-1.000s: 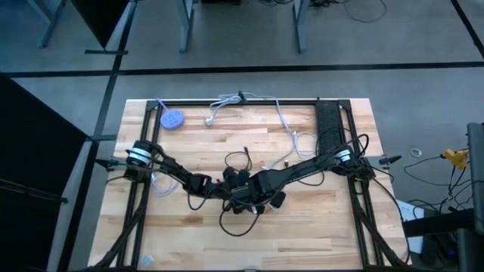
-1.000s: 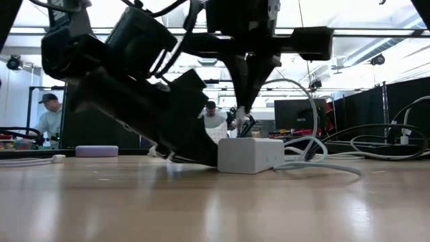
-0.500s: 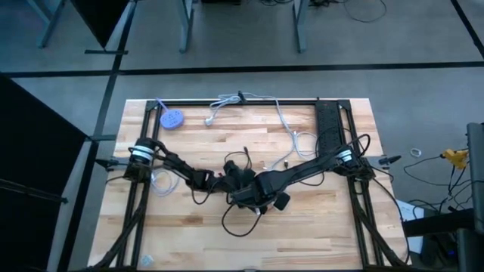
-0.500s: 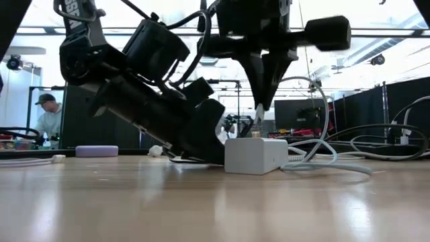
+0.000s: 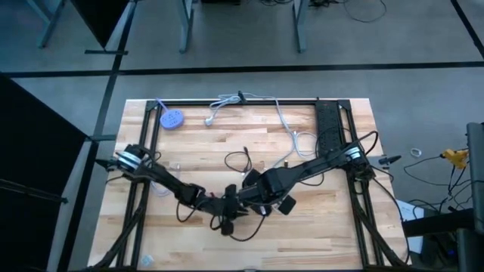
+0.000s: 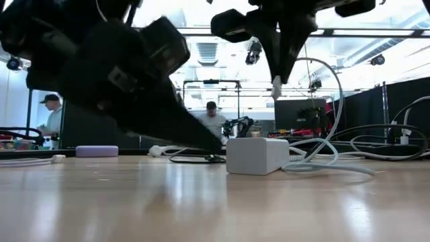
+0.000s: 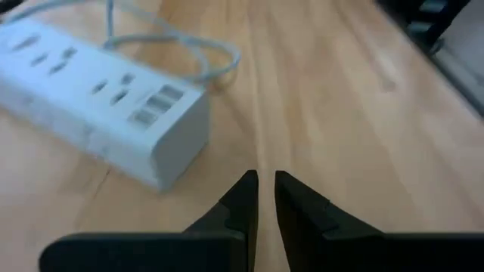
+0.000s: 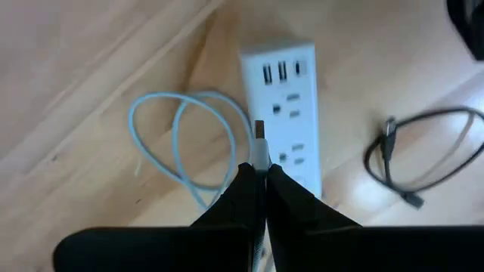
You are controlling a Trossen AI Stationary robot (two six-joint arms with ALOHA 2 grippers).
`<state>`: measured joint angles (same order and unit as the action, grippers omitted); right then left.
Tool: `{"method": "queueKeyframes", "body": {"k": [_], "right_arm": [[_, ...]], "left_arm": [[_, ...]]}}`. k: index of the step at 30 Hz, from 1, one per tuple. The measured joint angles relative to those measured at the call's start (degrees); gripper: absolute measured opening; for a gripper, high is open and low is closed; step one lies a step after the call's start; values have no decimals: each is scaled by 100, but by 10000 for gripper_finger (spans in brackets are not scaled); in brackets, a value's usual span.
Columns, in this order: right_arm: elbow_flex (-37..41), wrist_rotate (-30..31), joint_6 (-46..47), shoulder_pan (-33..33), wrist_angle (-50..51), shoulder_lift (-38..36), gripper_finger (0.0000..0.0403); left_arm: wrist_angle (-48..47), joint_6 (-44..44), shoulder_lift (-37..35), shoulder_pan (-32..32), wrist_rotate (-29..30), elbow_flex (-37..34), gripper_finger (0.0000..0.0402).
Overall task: Insert USB
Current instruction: Insert the blue charger cable into the white outlet extension
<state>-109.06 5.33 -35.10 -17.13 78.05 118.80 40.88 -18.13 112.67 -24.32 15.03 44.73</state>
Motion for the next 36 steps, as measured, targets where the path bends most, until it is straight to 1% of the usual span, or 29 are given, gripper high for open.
{"method": "queueKeyframes", "body": {"k": [3,8,12,16,21,26,30,36], "right_arm": [[11,7,-206,-9,-126,86,0],[14,3,-420,-13,-115,173,0],[31,46,-393,-13,-40,200,0],[113,376,-571,21,-41,202,0],[370,522,-647,161,-41,202,0],[499,530,-604,251,-95,208,0],[504,531,-598,284,-110,208,0],[530,527,-603,378,-312,208,0]], "left_arm": [[45,204,258,148,31,284,33],[-8,498,725,568,54,704,33],[16,477,760,869,116,805,33],[-6,551,696,911,87,811,33],[-783,542,373,739,52,774,33],[-1389,463,-61,513,82,475,33],[-2012,288,-509,372,365,-30,33],[-2148,-356,-1265,212,458,-923,33]]}}
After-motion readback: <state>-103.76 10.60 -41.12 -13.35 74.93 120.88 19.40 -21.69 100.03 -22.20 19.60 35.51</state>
